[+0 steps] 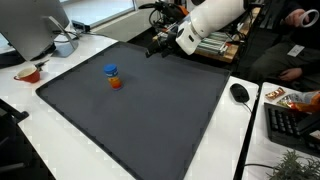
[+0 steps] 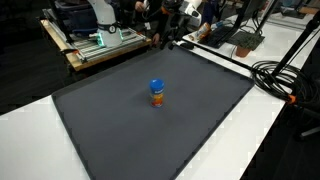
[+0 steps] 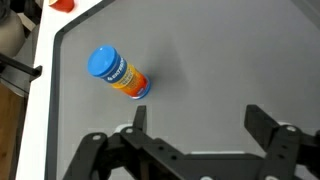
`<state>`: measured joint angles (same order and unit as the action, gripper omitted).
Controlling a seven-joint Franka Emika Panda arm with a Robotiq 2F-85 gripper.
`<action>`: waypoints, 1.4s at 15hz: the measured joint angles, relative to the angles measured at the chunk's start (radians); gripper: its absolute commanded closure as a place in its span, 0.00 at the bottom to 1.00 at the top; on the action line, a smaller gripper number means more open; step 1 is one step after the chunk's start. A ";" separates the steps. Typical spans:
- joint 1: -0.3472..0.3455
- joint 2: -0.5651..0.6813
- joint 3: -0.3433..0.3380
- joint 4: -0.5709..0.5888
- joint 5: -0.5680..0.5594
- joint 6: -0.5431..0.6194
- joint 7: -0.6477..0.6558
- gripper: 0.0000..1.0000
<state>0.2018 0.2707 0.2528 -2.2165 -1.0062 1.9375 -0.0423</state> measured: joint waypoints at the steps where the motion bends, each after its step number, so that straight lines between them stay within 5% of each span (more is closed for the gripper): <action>1: 0.000 0.000 0.000 0.000 0.001 0.000 0.000 0.00; 9: 0.002 0.078 -0.022 -0.005 -0.180 -0.001 -0.059 0.00; 21: -0.051 0.164 -0.075 0.000 -0.308 0.011 -0.385 0.00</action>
<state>0.1503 0.4344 0.1776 -2.2162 -1.3142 1.9489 -0.4269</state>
